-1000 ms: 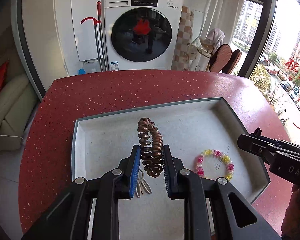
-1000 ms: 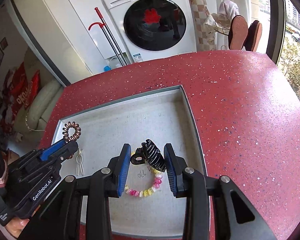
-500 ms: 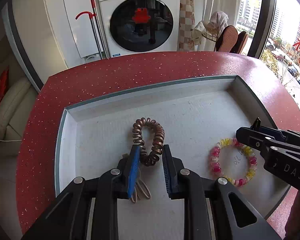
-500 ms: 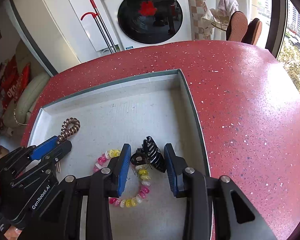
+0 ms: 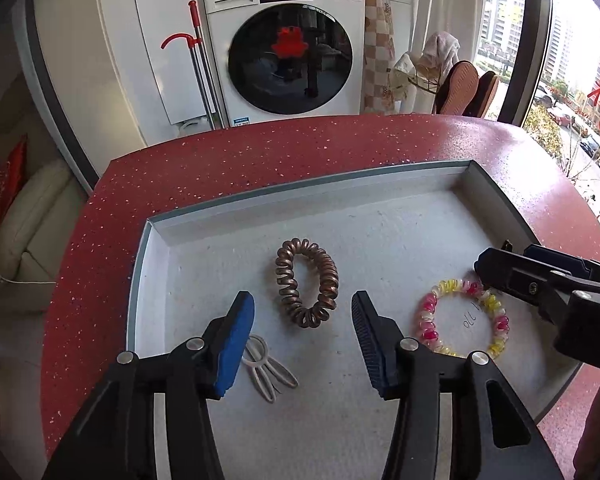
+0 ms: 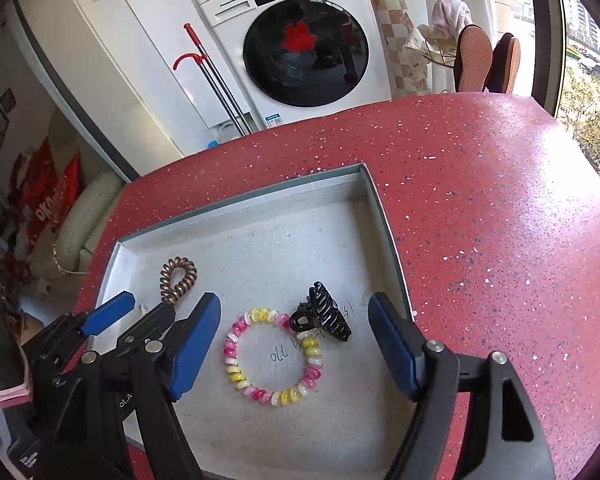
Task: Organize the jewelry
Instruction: 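Withdraw both open tools from the tray toward the remaining jewelry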
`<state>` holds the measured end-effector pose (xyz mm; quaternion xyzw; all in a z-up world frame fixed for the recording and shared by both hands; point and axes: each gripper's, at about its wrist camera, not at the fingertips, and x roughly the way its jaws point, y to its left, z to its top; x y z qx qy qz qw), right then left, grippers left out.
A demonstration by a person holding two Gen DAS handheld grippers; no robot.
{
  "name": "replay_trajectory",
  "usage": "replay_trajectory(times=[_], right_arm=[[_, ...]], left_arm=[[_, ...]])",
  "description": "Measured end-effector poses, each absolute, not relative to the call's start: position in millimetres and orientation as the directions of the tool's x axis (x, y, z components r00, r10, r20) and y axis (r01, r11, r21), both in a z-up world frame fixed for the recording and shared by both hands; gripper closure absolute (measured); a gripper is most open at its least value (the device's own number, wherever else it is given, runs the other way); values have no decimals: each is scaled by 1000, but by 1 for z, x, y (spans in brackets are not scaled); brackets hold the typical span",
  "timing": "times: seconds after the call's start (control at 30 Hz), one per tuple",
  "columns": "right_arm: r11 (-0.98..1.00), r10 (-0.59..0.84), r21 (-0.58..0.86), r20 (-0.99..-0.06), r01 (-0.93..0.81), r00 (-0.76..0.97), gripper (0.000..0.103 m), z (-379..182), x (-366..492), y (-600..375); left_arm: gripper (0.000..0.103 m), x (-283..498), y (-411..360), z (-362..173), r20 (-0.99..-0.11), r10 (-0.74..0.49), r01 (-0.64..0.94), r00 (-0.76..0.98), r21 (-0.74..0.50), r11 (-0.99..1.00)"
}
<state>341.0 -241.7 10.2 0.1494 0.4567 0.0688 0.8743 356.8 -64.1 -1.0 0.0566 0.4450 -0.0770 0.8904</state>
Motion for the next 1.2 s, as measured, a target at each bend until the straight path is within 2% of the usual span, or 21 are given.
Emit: replay_trajectory(times=[0.07,0.1,0.13,0.17,0.33,0.57,0.73,0.93,1.03,1.2], right_arm=[[943,263,333,-769,14,582,24,16,337,-243],[943,262,332,-766,14,587,24,19,334,-243],[944,258,330,-764,14,592,22,22,332,-243],[945,257,328,-759,11,598,20,26,329,-242],[948,250,318,-734,-5,632,15,45,313,-238],[959,208,285,-688,-5,695,13,71,279,-232],[950,229,311,-653,-21,722,13,85,250,-229],[952,262,300,-682,-65,683,13,92,217,-220],[960,246,268,-689,-76,681,13,91,196,-215],[951,275,300,-718,-73,640,13,78,164,-216]], left_arm=[[34,355,-63,3,-796,-88,185,599,31,982],[29,353,-62,6,-793,-85,183,603,34,983],[6,351,-61,8,-790,-79,178,608,38,983],[0,348,-59,11,-779,-71,166,623,44,985],[0,335,-51,27,-758,-78,158,647,34,987],[0,306,-39,48,-728,-82,147,680,26,989],[0,277,-29,63,-708,-114,175,697,14,984],[0,237,-14,72,-690,-145,211,709,12,977],[0,211,-7,69,-685,-131,216,717,40,976],[0,177,3,56,-682,-114,211,722,61,976]])
